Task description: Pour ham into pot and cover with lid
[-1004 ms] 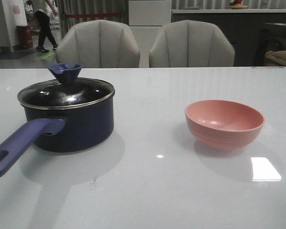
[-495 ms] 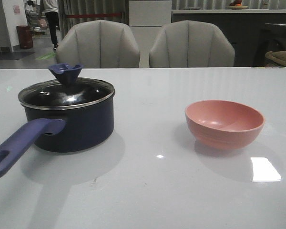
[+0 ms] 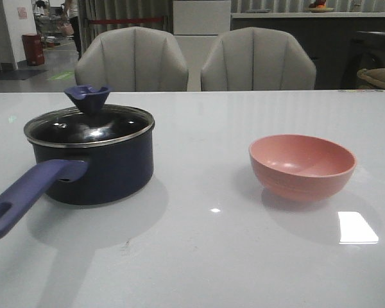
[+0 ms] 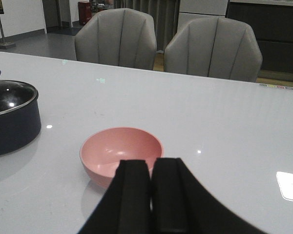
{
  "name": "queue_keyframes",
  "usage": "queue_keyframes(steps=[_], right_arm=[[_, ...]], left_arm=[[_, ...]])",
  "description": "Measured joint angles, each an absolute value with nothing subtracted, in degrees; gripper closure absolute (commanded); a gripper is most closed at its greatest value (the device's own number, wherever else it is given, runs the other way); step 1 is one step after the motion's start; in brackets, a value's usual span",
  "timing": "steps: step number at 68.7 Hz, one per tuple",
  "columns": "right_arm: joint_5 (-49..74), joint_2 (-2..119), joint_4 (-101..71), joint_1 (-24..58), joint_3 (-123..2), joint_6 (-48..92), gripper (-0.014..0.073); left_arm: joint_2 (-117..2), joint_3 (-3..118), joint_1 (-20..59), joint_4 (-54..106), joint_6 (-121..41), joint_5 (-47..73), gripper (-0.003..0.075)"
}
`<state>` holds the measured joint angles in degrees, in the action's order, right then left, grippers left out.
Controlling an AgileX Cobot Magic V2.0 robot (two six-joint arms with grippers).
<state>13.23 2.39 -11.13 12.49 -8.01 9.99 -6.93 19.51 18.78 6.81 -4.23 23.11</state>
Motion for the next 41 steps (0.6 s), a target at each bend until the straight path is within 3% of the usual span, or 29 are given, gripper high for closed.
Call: queue_keyframes(steps=[41], right_arm=[[13.2,2.4,-11.1,12.5,-8.0,10.0,0.0434]], left_arm=[[-6.0,15.9,16.4,3.3,-4.4,21.6,0.0607]])
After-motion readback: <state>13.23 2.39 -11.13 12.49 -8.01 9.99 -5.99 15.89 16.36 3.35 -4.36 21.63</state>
